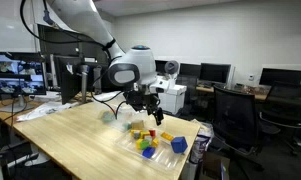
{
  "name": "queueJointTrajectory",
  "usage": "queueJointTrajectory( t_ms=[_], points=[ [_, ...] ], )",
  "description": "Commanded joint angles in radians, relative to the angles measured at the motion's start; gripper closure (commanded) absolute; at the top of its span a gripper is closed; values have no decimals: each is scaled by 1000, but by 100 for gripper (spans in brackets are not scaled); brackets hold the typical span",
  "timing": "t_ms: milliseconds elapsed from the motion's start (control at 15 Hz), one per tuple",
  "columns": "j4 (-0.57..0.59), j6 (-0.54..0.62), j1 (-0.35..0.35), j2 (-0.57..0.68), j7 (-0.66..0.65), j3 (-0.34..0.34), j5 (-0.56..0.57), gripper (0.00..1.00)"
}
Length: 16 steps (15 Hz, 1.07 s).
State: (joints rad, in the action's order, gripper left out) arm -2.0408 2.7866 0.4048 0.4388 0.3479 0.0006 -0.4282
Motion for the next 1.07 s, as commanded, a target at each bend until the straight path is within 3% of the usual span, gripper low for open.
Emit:
queueJointTrajectory(
  t_ms=[0,467,667,867,1000],
  points=[
    [-1,0,9,-1,-11,9,13,3],
    [-1,0,9,-1,-11,9,13,1],
    [25,80,1,-33,-42,-5,17,0],
    [14,149,13,-99,49,51,-21,0],
    [-12,161,31,-151,133,131,-50,0]
  ],
)
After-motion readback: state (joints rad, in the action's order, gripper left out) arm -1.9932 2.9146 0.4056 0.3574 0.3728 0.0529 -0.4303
